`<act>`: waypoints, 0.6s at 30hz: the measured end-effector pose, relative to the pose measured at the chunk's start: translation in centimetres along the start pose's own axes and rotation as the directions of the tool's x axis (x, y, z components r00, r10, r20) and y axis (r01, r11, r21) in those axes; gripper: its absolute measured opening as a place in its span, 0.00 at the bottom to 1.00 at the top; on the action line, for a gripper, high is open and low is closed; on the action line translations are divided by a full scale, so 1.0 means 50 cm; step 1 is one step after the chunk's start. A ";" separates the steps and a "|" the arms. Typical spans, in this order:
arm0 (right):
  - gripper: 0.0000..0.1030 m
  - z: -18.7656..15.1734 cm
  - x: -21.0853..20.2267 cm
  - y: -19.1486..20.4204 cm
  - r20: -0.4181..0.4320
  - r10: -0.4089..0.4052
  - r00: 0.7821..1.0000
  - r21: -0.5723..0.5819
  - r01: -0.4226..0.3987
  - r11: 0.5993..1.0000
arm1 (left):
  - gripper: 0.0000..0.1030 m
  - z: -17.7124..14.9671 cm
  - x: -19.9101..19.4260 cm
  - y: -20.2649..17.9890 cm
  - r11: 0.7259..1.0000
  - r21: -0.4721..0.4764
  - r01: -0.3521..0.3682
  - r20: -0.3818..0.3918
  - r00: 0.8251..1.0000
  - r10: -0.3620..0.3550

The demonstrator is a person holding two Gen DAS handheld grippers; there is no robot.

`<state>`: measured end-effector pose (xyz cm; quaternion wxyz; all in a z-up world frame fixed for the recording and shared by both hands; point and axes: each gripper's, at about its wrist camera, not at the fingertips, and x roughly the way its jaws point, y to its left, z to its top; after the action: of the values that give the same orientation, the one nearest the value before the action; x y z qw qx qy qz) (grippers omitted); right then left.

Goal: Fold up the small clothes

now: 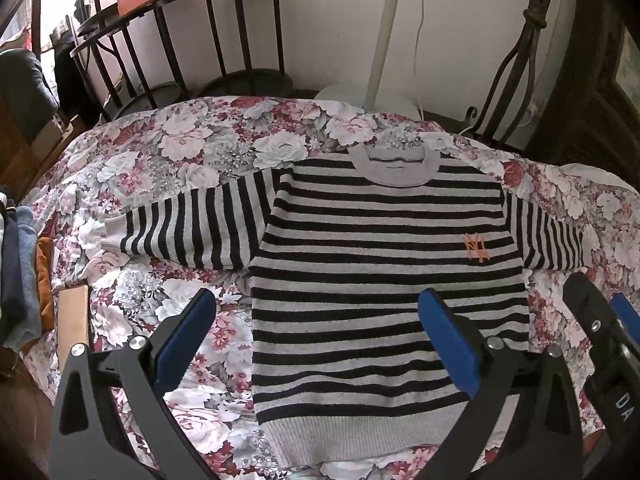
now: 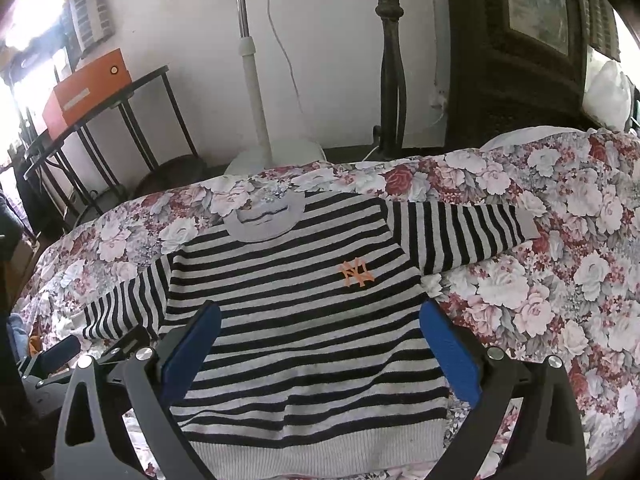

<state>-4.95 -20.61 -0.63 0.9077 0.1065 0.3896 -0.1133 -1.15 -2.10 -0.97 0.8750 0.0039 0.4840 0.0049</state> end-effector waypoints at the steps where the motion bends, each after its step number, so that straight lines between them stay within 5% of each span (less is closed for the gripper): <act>1: 0.97 0.000 0.000 0.000 0.000 0.001 1.000 0.000 -0.001 1.000 | 0.96 -0.001 0.000 0.000 1.000 0.000 -0.001 0.000 1.000 0.001; 18: 0.97 0.003 -0.001 0.000 0.003 0.002 1.000 -0.001 -0.002 1.000 | 0.96 -0.001 0.002 0.002 1.000 0.000 0.003 -0.002 1.000 -0.003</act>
<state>-4.85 -20.63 -0.50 0.9084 0.1062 0.3884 -0.1122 -1.16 -1.98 -1.07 0.8744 0.0034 0.4851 0.0035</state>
